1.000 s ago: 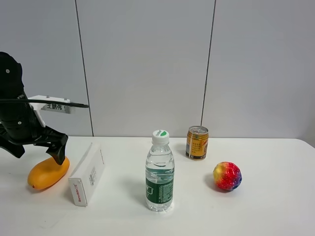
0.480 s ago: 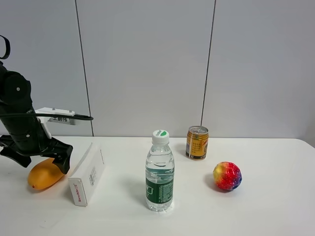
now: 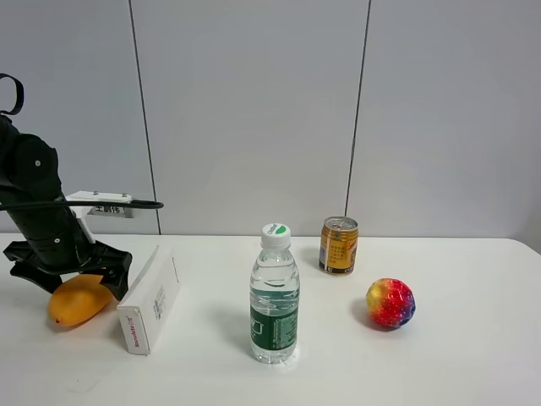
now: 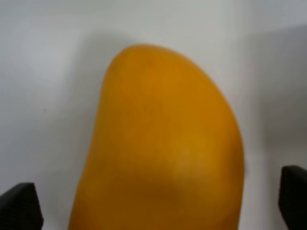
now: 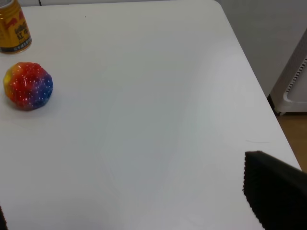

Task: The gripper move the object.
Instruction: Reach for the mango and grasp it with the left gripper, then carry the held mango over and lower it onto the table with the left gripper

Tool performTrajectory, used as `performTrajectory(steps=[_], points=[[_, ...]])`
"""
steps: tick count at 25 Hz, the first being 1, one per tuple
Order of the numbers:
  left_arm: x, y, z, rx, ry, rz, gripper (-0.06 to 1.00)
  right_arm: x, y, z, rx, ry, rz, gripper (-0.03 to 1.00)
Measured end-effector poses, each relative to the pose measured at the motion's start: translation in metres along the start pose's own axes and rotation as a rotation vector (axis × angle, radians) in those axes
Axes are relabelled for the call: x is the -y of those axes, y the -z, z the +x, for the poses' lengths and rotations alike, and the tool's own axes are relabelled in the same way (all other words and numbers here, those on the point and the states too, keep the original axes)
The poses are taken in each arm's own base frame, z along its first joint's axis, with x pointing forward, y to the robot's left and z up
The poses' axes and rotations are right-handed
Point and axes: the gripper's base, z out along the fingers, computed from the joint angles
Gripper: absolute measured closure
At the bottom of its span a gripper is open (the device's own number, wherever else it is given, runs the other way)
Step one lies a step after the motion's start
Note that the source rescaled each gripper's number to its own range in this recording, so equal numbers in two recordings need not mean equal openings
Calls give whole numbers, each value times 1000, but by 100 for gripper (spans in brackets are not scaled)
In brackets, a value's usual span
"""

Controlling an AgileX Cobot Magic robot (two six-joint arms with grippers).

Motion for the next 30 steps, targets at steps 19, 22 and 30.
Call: performTrajectory(steps=[19, 22, 30], points=[[0, -13, 5, -25, -18, -5, 93, 0, 0, 0, 0, 0, 0, -3], [-2, -5, 5, -46, -59, -26, 93, 0, 0, 0, 0, 0, 0, -3], [-1, 103, -18, 88, -61, -17, 93, 0, 0, 0, 0, 0, 0, -3]])
